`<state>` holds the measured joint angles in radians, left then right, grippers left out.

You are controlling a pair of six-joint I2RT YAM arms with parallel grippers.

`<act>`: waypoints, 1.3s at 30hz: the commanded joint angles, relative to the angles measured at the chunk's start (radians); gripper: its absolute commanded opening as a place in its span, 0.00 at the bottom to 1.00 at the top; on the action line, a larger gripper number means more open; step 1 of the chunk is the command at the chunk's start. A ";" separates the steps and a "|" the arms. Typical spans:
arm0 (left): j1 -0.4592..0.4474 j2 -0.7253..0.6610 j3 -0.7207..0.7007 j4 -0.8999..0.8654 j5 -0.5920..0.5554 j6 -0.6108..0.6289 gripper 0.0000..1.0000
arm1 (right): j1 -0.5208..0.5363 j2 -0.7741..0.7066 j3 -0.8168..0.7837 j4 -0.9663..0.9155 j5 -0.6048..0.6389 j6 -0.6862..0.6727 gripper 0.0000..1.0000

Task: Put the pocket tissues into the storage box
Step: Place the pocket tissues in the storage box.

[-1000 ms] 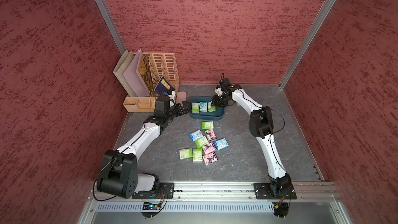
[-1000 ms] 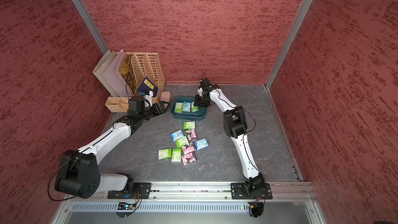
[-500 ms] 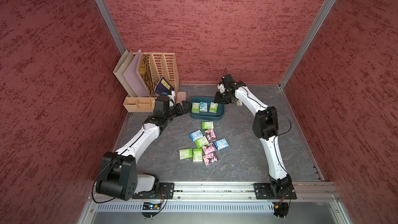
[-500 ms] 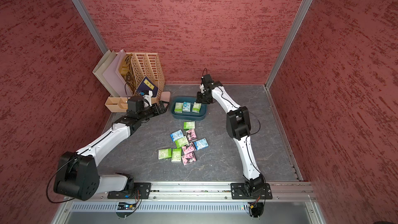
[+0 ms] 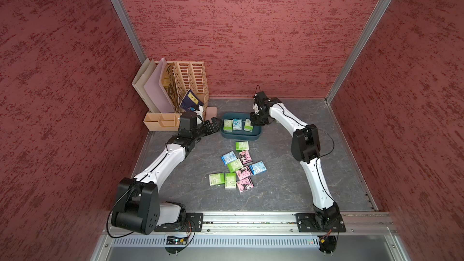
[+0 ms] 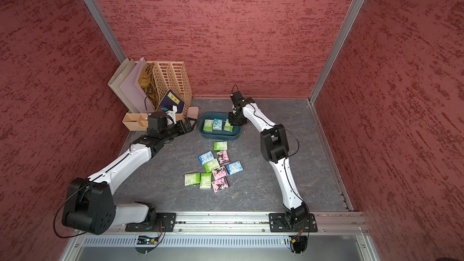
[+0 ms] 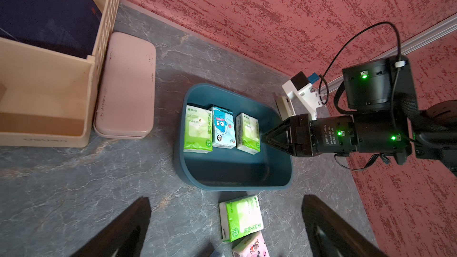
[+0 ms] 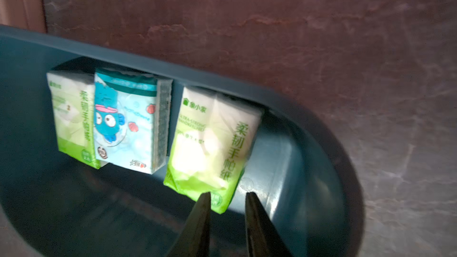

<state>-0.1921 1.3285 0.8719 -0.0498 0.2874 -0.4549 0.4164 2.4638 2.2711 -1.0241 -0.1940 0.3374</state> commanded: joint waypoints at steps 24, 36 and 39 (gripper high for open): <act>0.034 0.000 0.010 -0.012 0.022 0.019 1.00 | 0.030 0.082 0.087 0.060 -0.045 -0.015 0.25; 0.034 -0.015 0.010 -0.054 0.020 0.040 1.00 | 0.044 0.068 0.082 0.091 -0.051 -0.014 0.36; 0.037 -0.015 0.029 -0.096 0.026 0.061 1.00 | 0.044 0.036 0.063 0.116 -0.041 -0.023 0.42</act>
<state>-0.1654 1.3285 0.8719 -0.0971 0.2985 -0.4316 0.4541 2.5305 2.3302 -0.9535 -0.2379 0.3283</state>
